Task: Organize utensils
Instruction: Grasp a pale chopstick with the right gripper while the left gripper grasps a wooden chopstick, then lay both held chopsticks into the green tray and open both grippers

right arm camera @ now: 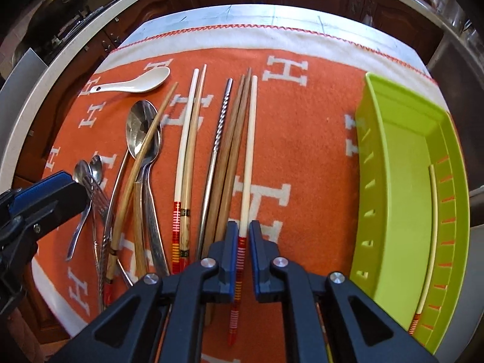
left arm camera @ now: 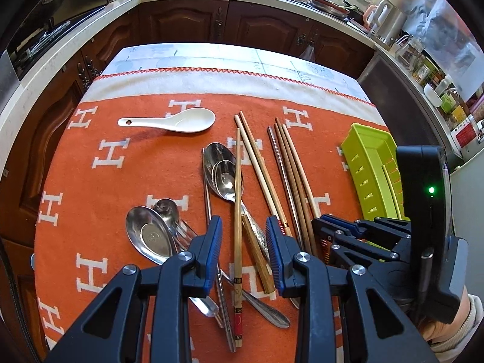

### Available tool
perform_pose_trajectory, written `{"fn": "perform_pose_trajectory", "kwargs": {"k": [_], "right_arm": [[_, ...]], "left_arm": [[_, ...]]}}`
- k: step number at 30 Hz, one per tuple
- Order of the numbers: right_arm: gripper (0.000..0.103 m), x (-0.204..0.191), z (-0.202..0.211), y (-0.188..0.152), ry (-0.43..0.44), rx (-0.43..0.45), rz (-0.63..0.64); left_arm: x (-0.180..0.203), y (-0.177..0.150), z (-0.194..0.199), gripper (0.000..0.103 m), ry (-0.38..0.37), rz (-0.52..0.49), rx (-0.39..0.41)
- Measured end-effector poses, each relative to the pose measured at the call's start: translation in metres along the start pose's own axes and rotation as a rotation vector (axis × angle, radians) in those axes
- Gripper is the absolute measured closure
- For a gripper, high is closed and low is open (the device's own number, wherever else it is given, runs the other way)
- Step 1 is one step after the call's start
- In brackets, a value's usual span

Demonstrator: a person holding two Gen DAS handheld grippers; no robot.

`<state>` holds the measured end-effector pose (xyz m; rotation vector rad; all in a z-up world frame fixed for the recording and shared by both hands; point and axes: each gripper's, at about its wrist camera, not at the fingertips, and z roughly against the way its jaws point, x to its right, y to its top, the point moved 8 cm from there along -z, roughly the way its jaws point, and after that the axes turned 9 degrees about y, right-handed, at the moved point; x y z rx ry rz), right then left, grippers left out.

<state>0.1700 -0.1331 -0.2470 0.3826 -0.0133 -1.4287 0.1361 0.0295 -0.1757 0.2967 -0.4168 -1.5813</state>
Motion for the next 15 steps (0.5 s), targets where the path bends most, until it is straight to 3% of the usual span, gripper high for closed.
{"fn": "perform_pose_trajectory", "kwargs": {"k": [6, 11, 15], "right_arm": [[0.098, 0.009, 0.008, -0.001, 0.06, 0.019, -0.066], [0.098, 0.021, 0.042, 0.001, 0.138, 0.105, -0.151], [0.098, 0.034, 0.075, -0.003, 0.226, 0.171, -0.226]], "left_arm": [[0.012, 0.004, -0.003, 0.077, -0.038, -0.013, -0.003], [0.029, 0.009, -0.011, 0.087, -0.151, 0.014, -0.068], [0.05, 0.016, -0.021, 0.088, -0.206, 0.025, -0.112]]}}
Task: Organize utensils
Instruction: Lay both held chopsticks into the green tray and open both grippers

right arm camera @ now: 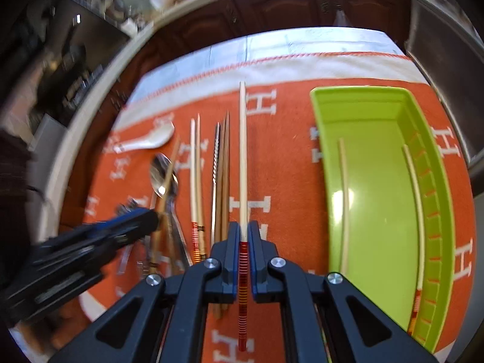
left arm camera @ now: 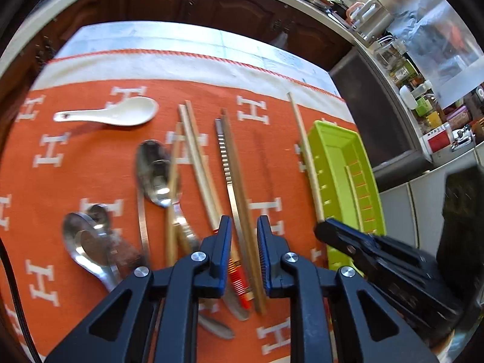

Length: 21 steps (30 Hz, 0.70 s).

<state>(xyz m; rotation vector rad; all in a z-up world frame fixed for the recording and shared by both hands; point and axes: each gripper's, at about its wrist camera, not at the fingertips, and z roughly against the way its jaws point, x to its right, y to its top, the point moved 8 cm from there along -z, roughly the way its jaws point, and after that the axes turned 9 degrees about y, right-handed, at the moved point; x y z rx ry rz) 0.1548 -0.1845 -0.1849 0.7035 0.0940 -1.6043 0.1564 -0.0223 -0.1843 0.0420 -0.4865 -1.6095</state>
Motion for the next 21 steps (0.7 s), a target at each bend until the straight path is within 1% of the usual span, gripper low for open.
{"fn": "perform_pose_trajectory", "kwargs": {"k": [4, 8, 13, 19, 21], "right_arm": [[0.098, 0.011, 0.022, 0.0, 0.035, 0.037, -0.049], [0.098, 0.024, 0.036, -0.003, 0.047, 0.06, -0.086], [0.098, 0.035, 0.042, -0.007, 0.058, 0.076, -0.11], [0.098, 0.039, 0.043, -0.012, 0.079, 0.068, -0.108], [0.098, 0.039, 0.042, -0.012, 0.077, 0.067, -0.105]], "left_arm": [[0.022, 0.005, -0.024, 0.088, -0.013, 0.006, -0.06], [0.031, 0.005, -0.051, 0.09, 0.003, 0.034, -0.121], [0.032, 0.002, -0.068, 0.09, 0.062, 0.065, -0.139], [0.035, 0.001, -0.073, 0.09, 0.115, 0.043, -0.123], [0.041, -0.003, -0.082, 0.09, 0.145, 0.029, -0.141]]}}
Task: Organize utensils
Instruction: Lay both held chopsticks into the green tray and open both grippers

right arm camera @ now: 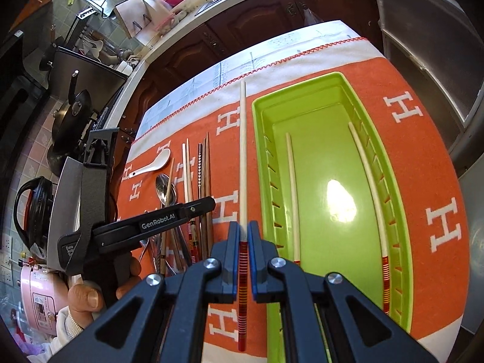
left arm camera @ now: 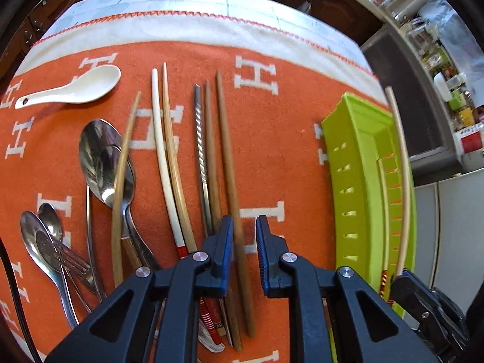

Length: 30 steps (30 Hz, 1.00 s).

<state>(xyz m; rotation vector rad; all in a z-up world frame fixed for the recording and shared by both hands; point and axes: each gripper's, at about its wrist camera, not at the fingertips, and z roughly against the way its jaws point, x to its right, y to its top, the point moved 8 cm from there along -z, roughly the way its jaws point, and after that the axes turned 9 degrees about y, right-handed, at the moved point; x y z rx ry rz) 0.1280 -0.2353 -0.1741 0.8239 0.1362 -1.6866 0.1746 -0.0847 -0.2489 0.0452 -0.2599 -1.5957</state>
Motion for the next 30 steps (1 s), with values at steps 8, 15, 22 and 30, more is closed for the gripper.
{"fn": "perform_pose_trajectory", "kwargs": {"k": [8, 15, 22, 30], "right_arm": [[0.098, 0.006, -0.004, -0.008, 0.003, -0.017, -0.009], [0.098, 0.006, 0.009, -0.007, 0.013, 0.0, -0.006], [0.098, 0.024, 0.036, 0.0, -0.088, 0.049, 0.049], [0.097, 0.06, 0.04, -0.001, -0.164, 0.025, 0.024]], "left_arm": [[0.03, 0.002, -0.007, 0.097, 0.188, -0.121, 0.117], [0.034, -0.005, 0.014, 0.099, 0.1, -0.071, 0.101], [0.076, -0.009, 0.079, 0.099, -0.102, -0.105, 0.123], [0.126, -0.022, 0.086, 0.098, -0.189, -0.167, 0.067]]}}
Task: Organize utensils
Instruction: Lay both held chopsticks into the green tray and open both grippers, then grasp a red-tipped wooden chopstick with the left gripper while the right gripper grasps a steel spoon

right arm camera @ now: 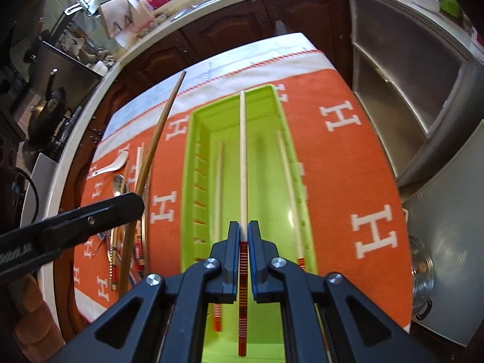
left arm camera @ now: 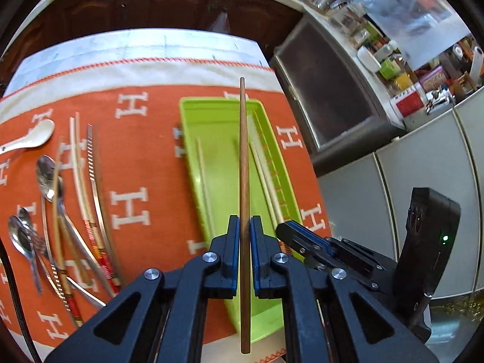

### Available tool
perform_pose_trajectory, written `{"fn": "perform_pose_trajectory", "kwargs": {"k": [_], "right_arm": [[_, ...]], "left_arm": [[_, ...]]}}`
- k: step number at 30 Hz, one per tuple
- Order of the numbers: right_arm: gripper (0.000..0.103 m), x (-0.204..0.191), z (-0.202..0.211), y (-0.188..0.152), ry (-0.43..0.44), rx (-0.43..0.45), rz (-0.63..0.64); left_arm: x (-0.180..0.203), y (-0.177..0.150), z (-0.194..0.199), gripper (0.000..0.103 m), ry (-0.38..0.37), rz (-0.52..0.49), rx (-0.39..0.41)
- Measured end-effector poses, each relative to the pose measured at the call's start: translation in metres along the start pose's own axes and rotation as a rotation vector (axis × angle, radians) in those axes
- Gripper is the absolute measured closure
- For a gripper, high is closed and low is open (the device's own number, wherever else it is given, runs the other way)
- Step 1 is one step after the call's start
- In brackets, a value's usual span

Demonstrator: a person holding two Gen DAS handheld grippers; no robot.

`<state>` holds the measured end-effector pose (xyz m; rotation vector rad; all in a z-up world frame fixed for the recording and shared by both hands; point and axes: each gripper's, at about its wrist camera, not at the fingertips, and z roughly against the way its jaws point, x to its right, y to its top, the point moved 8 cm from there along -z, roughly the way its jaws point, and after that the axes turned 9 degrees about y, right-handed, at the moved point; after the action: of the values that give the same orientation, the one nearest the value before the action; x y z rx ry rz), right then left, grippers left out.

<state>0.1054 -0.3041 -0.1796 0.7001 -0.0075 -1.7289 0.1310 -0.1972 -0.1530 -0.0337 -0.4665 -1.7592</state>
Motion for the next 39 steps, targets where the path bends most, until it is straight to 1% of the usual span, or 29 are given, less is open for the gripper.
{"fn": "perform_pose_trajectory", "kwargs": {"k": [2, 4, 5, 7, 8, 9, 11, 14, 19, 24, 28, 36, 39], "right_arm": [[0.097, 0.005, 0.001, 0.0, -0.007, 0.002, -0.012], [0.096, 0.008, 0.003, 0.0, -0.027, 0.001, -0.014], [0.095, 0.011, 0.004, -0.001, -0.034, 0.002, -0.02], [0.09, 0.013, 0.006, -0.001, -0.03, 0.006, -0.033], [0.09, 0.014, 0.008, -0.002, -0.033, 0.007, -0.036], [0.09, 0.015, 0.01, -0.002, -0.034, 0.01, -0.036], [0.089, 0.015, 0.012, -0.003, -0.029, 0.013, -0.039], [0.089, 0.013, 0.014, -0.004, -0.034, 0.019, -0.035], [0.089, 0.004, 0.017, -0.007, -0.027, 0.022, -0.019], [0.089, -0.01, 0.019, -0.013, -0.021, 0.017, 0.008], [0.089, -0.025, 0.02, -0.02, -0.015, 0.012, 0.039], [0.089, -0.059, 0.011, -0.033, 0.003, -0.023, 0.105], [0.089, -0.074, 0.005, -0.036, 0.009, -0.042, 0.137]], "left_arm": [[0.006, -0.008, -0.006, 0.098, -0.024, 0.01, -0.032], [0.01, -0.016, -0.014, 0.097, -0.032, 0.013, -0.064], [0.013, -0.019, -0.019, 0.092, -0.025, 0.004, -0.079], [0.015, -0.026, -0.027, 0.081, -0.015, -0.011, -0.092], [0.013, -0.027, -0.028, 0.076, 0.003, -0.01, -0.087], [0.011, -0.029, -0.028, 0.074, 0.008, -0.013, -0.083], [0.009, -0.03, -0.027, 0.062, 0.019, -0.016, -0.072], [0.002, -0.03, -0.016, 0.05, 0.053, -0.028, -0.025], [-0.006, -0.031, 0.004, 0.039, 0.109, -0.071, 0.048], [-0.023, -0.039, 0.022, 0.038, 0.183, -0.104, 0.095], [-0.046, -0.047, 0.033, 0.038, 0.236, -0.095, 0.119], [-0.106, -0.062, 0.056, 0.038, 0.329, -0.021, 0.16], [-0.131, -0.068, 0.065, 0.038, 0.326, 0.032, 0.162]]}}
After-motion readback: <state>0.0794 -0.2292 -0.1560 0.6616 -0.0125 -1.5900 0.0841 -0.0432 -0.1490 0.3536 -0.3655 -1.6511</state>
